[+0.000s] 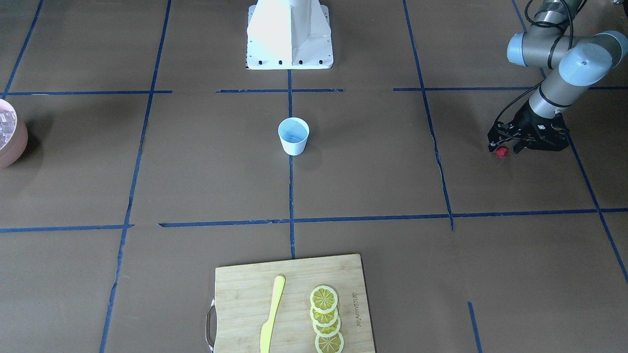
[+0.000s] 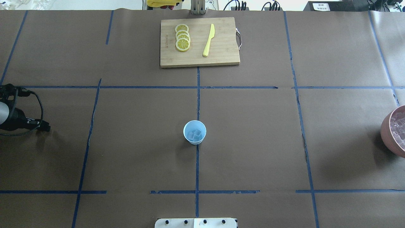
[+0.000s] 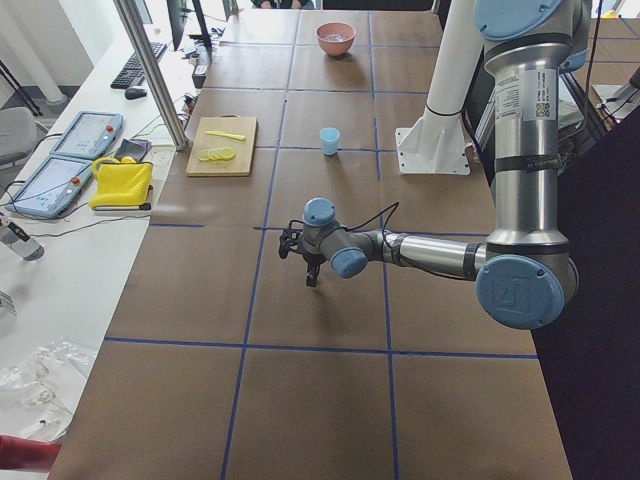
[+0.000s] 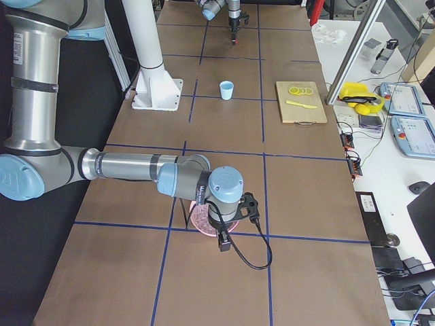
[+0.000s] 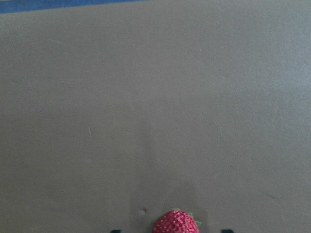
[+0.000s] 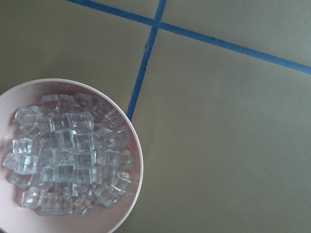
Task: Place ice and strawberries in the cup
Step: 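Reach the left gripper down and grasp the red strawberry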
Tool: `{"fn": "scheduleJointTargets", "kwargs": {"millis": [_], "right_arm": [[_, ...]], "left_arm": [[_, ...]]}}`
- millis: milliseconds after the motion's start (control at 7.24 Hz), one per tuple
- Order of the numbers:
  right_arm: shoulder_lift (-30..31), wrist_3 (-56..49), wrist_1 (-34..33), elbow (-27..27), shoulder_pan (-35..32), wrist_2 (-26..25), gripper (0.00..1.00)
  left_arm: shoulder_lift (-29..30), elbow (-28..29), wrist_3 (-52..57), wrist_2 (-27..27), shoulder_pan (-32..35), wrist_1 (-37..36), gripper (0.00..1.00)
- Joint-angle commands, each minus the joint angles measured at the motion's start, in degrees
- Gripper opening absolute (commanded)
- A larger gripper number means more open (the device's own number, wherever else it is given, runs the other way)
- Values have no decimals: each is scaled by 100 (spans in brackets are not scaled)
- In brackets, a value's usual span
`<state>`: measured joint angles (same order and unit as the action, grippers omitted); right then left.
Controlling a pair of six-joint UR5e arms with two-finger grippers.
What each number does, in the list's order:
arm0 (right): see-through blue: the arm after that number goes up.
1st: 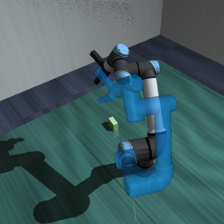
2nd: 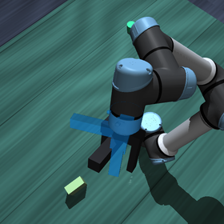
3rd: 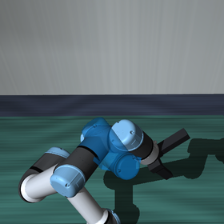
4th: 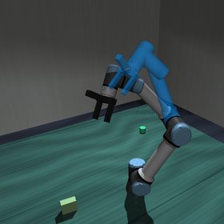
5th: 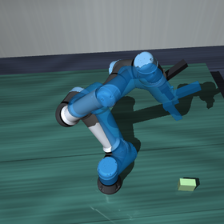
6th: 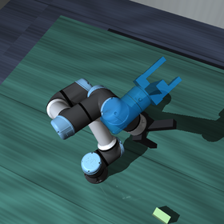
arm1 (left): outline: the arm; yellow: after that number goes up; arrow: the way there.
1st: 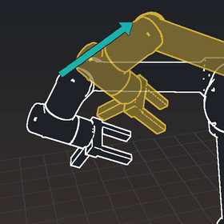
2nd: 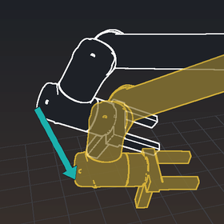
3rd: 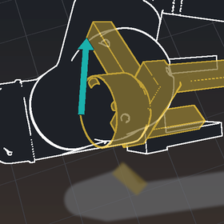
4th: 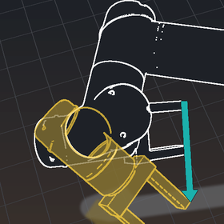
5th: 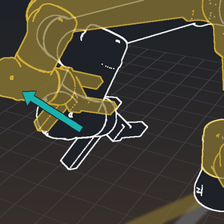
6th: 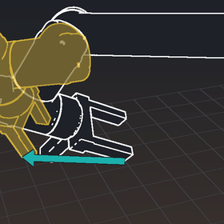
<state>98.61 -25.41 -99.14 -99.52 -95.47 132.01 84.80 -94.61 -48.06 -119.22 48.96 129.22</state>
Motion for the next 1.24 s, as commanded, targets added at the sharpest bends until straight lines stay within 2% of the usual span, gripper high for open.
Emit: {"fn": "scheduleJointTargets", "kwargs": {"millis": [0,414,552,828,966,1104], "right_arm": [[0,1,0,-15,-7,0,99],[0,1,0,-32,-7,0,99],[0,1,0,-41,-7,0,99],[0,10,0,-50,-25,0,99],[0,10,0,-50,-33,9,99],[0,10,0,-50,-33,0,99]], "left_arm": [[-7,-48,24,-13,0,-20,1],[54,-486,25,-22,52,-125,0],[220,-897,-2,-22,78,-813,0],[1165,-1951,-54,-13,79,-3225,0],[1806,-2078,-542,-13,44,-3941,0],[2386,-2079,-1173,-4,-131,-4262,0]]}}
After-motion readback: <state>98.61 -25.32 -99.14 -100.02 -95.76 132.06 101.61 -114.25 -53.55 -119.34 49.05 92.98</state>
